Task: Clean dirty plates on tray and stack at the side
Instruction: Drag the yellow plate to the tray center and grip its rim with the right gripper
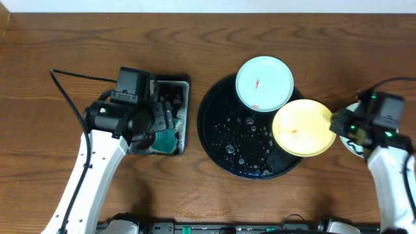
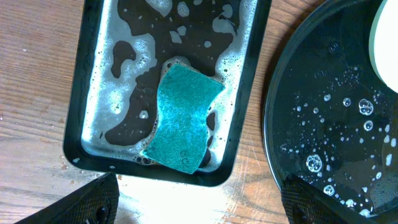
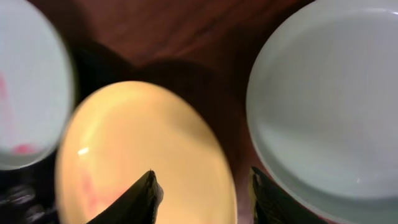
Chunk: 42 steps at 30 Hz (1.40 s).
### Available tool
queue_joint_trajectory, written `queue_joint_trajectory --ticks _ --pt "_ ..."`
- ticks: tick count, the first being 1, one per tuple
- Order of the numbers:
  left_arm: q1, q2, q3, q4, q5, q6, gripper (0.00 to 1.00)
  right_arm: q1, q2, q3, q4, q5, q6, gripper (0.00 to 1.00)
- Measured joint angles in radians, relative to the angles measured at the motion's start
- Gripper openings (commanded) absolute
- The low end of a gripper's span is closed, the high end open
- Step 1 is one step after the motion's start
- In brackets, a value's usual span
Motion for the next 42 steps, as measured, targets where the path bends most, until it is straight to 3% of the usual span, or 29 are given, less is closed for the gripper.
queue_joint_trajectory --ticks 3,4,6,7,14,21,26,30,34,39,42 --pt "0.000 0.000 0.000 0.000 0.000 0.000 0.84 0.019 0.090 -0.010 0.039 0.056 -0.008 0.34" --pt "0.000 0.000 0.000 0.000 0.000 0.000 0.84 0.020 0.122 -0.011 0.041 0.072 -0.013 0.28" --pt "0.000 0.000 0.000 0.000 0.000 0.000 0.84 0.020 0.167 -0.017 0.039 0.093 -0.021 0.06" --pt "0.000 0.000 0.000 0.000 0.000 0.000 0.84 0.020 0.182 -0.020 0.034 0.096 -0.019 0.01" --pt "0.000 0.000 0.000 0.000 0.000 0.000 0.84 0.023 0.143 -0.022 -0.089 0.024 -0.018 0.01" --pt "0.000 0.000 0.000 0.000 0.000 0.000 0.84 0.026 -0.081 -0.023 -0.244 -0.054 -0.018 0.01" --pt "0.000 0.000 0.000 0.000 0.000 0.000 0.84 0.108 -0.183 -0.023 -0.297 -0.113 -0.017 0.01" --pt "0.000 0.000 0.000 0.000 0.000 0.000 0.84 0.219 -0.176 -0.031 -0.277 -0.157 0.016 0.01" --pt "0.000 0.000 0.000 0.000 0.000 0.000 0.84 0.351 -0.127 -0.096 -0.150 -0.151 0.148 0.01" --pt "0.000 0.000 0.000 0.000 0.000 0.000 0.84 0.496 -0.010 -0.186 -0.034 0.012 0.337 0.01" --pt "0.000 0.000 0.000 0.000 0.000 0.000 0.84 0.531 0.017 -0.193 0.036 0.056 0.320 0.23"
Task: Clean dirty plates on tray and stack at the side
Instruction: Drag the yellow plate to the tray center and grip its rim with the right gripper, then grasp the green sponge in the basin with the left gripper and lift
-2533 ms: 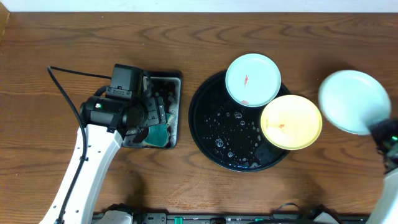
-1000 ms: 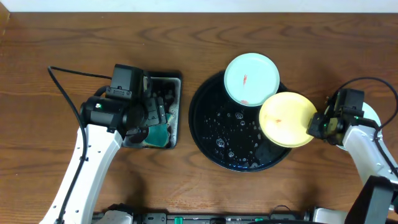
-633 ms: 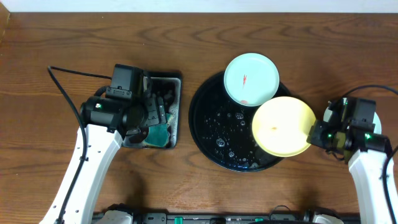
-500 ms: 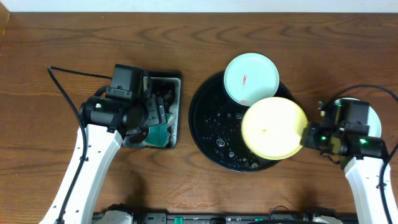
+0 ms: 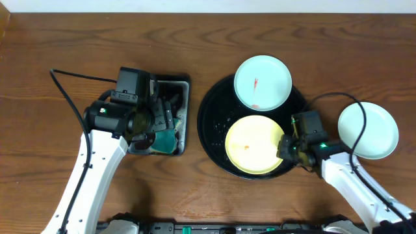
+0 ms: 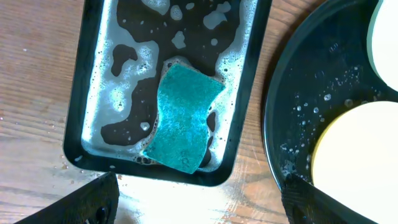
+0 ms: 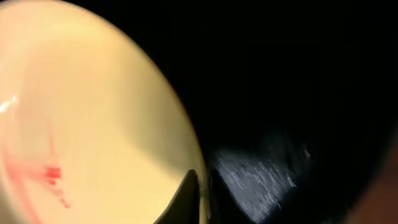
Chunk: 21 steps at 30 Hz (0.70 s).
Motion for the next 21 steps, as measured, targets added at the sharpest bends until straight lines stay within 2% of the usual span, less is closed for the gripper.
queue_joint_trajectory --ticks 2,5,13,18,21 --pt "0.000 0.000 0.000 0.001 0.000 0.000 0.84 0.016 -0.003 0.023 0.000 0.015 -0.046 0.33" --pt "0.000 0.000 0.000 0.001 0.000 0.000 0.84 0.019 -0.011 0.104 -0.065 0.015 -0.131 0.36" --pt "0.000 0.000 0.000 0.011 0.000 -0.005 0.84 0.019 -0.055 0.376 -0.272 -0.010 -0.259 0.36" --pt "0.000 0.027 0.000 0.027 0.000 -0.005 0.84 0.019 -0.079 0.406 -0.315 -0.051 -0.282 0.38" --pt "0.000 0.078 -0.033 0.101 0.000 -0.005 0.83 0.019 -0.079 0.406 -0.349 -0.066 -0.290 0.38"
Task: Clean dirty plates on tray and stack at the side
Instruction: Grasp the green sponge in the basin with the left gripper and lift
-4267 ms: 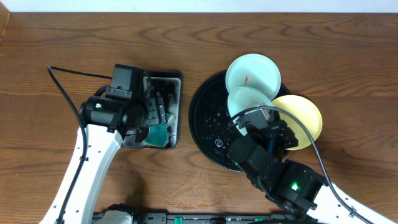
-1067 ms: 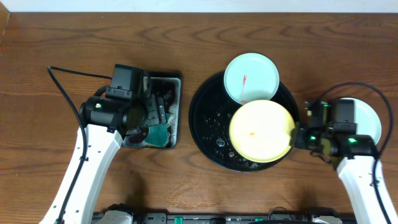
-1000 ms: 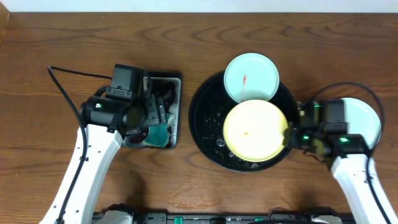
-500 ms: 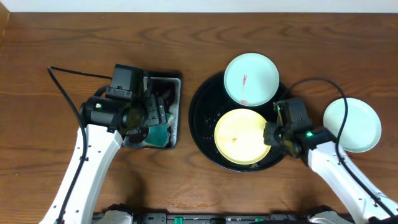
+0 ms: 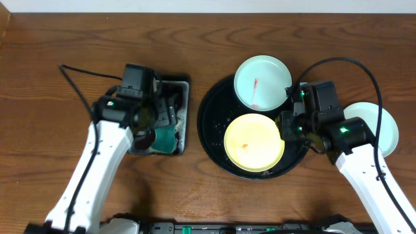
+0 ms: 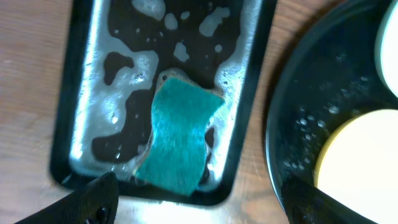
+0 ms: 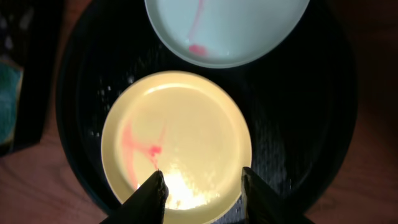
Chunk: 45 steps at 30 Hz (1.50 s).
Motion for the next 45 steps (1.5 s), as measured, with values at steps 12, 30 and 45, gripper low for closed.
queue_joint_trajectory --ticks 12,30,45 --pt "-0.003 0.351 -0.143 0.174 0.025 0.044 0.30 0.000 0.000 0.000 -0.045 -0.016 -0.004 0.37" --pt "-0.011 0.304 -0.068 0.127 0.034 0.080 0.50 0.000 0.000 0.000 -0.097 0.019 -0.003 0.41" --pt "-0.014 0.340 -0.179 0.295 0.038 0.085 0.08 -0.002 0.000 -0.013 -0.165 0.073 0.019 0.52"
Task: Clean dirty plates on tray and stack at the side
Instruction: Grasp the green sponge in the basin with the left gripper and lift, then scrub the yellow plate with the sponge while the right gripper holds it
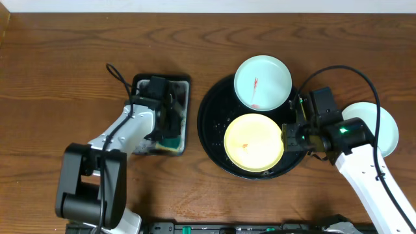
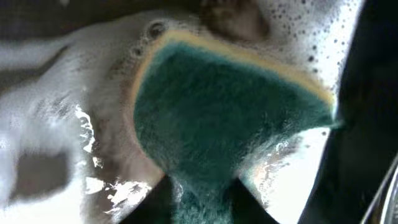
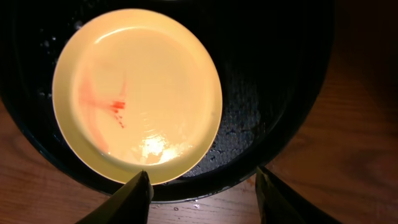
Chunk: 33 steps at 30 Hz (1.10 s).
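A yellow plate (image 1: 253,142) smeared with red (image 3: 137,93) lies flat in the round black tray (image 1: 214,123). A pale green plate (image 1: 262,81) with a red stain rests on the tray's far rim. My right gripper (image 1: 292,136) hangs open (image 3: 205,202) over the tray's right edge, holding nothing. My left gripper (image 1: 162,127) is down in the soapy rectangular tray (image 1: 182,88). It is shut (image 2: 202,205) on the green sponge (image 2: 230,106), which bulges out between the fingers amid foam.
A clean pale plate (image 1: 383,127) sits on the wooden table to the right of the round tray, partly under my right arm. Water drops and foam dot the round tray's floor. A cable loops behind the left arm.
My left gripper was open high above the soapy tray; now it is down in it, shut on the sponge. My right gripper, still open, sits a little nearer the tray's front right edge.
First my right gripper was at the rim of the yellow plate, which overhung the round tray's right side. Then it was shut on the rim with the plate at the tray's front middle. Then it stood open above the plate. My left gripper stayed open over the sponge until now.
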### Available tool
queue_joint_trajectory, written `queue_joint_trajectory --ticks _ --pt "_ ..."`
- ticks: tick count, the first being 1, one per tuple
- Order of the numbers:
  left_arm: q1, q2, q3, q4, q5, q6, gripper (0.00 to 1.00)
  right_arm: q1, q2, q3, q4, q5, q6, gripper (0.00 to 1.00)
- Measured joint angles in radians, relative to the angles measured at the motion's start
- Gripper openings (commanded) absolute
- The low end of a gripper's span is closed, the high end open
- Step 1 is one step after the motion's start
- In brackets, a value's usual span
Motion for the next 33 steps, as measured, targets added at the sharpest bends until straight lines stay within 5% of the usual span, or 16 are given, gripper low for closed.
queue_joint_trajectory --ticks 7,19,29,33 --pt "-0.001 0.000 0.009 -0.014 0.003 0.004 0.07 0.000 0.020 -0.070 0.075 -0.013 0.032 0.49" --pt "-0.001 -0.138 0.169 -0.264 0.016 0.004 0.07 -0.111 0.179 -0.135 0.273 -0.112 0.023 0.36" --pt "-0.079 -0.257 0.190 -0.266 0.210 -0.001 0.07 -0.143 0.397 -0.138 0.319 -0.198 -0.071 0.02" --pt "-0.180 -0.238 0.190 -0.209 0.238 -0.036 0.07 -0.143 0.416 -0.139 0.336 -0.213 -0.079 0.01"
